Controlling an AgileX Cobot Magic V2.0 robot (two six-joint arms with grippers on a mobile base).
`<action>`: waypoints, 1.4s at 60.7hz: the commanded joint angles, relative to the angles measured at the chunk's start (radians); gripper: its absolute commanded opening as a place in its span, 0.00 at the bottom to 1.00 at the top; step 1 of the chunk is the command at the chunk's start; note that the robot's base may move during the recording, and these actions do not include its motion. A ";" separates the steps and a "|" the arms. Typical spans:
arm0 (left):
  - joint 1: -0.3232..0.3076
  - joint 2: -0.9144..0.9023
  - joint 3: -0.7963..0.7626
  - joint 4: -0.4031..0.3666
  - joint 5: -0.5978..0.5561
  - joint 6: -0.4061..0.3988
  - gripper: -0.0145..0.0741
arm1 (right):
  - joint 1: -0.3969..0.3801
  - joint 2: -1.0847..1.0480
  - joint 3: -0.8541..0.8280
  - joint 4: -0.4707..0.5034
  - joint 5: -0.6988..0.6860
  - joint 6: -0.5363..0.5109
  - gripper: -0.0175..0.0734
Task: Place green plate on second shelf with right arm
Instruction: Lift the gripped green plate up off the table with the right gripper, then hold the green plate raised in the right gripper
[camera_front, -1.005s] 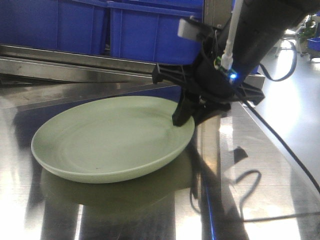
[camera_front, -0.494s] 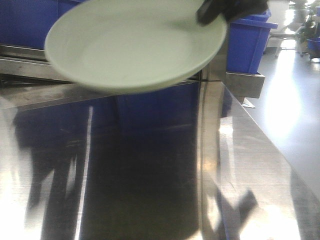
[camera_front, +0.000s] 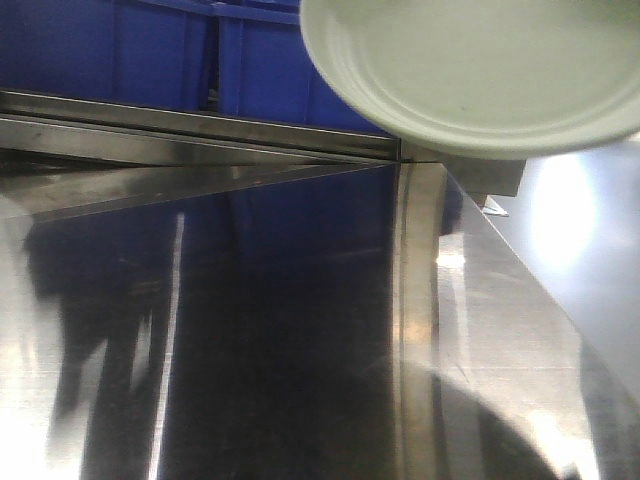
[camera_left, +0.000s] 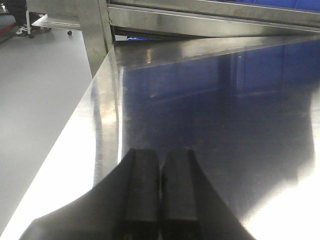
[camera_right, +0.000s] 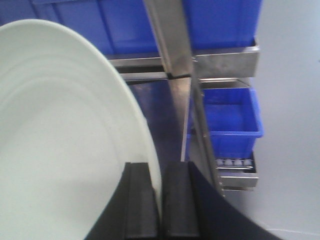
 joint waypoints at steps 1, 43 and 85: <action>-0.002 -0.021 0.040 -0.006 -0.081 0.000 0.30 | -0.033 -0.106 0.050 0.003 -0.112 -0.002 0.25; -0.002 -0.021 0.040 -0.006 -0.081 0.000 0.30 | -0.084 -0.372 0.289 0.002 -0.125 -0.003 0.25; -0.002 -0.021 0.040 -0.006 -0.081 0.000 0.30 | -0.084 -0.371 0.289 0.002 -0.121 -0.003 0.25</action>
